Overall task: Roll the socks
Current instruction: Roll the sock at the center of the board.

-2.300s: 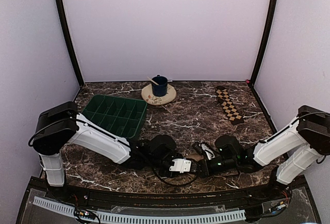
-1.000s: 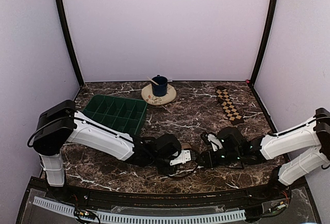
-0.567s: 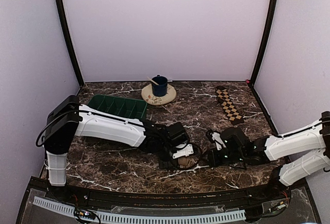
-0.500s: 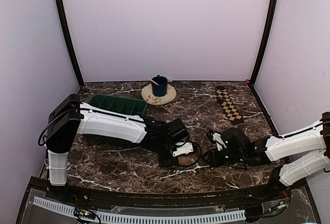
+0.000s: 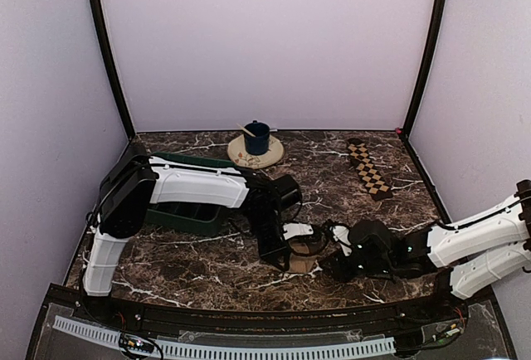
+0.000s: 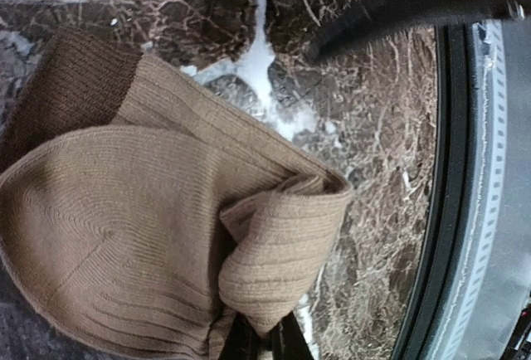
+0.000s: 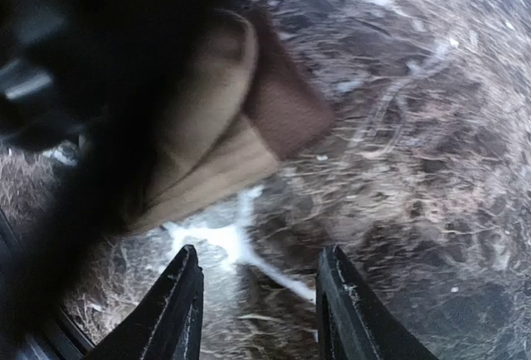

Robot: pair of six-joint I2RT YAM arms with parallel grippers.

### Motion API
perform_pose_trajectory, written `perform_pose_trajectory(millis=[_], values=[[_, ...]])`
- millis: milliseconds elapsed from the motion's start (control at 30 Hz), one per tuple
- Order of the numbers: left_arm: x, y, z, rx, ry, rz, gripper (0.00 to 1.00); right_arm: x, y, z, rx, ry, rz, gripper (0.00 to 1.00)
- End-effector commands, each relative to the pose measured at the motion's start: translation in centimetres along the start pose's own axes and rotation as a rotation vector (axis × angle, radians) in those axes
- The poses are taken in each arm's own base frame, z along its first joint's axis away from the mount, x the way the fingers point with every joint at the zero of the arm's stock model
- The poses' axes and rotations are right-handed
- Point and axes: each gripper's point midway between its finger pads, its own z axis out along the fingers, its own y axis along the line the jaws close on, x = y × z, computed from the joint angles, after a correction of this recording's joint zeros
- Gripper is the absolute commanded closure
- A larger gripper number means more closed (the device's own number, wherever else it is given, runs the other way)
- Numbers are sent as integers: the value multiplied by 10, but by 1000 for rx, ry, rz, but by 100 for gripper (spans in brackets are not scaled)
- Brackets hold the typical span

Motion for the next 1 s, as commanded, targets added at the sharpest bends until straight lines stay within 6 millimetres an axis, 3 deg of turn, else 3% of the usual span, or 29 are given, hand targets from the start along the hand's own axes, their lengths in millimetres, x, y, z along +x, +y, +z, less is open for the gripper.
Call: perform_pose_trajectory(millis=[0,533,967], values=[[17,-11,7,107,79,-38,100,-9,13,-2,36,-35,-114,57],[21,-4,16,119,99,-42,100,-7,71,-1,22,-83,-461,58],[21,-2,17,125,106,-33,100,-13,82,17,60,-96,-616,57]])
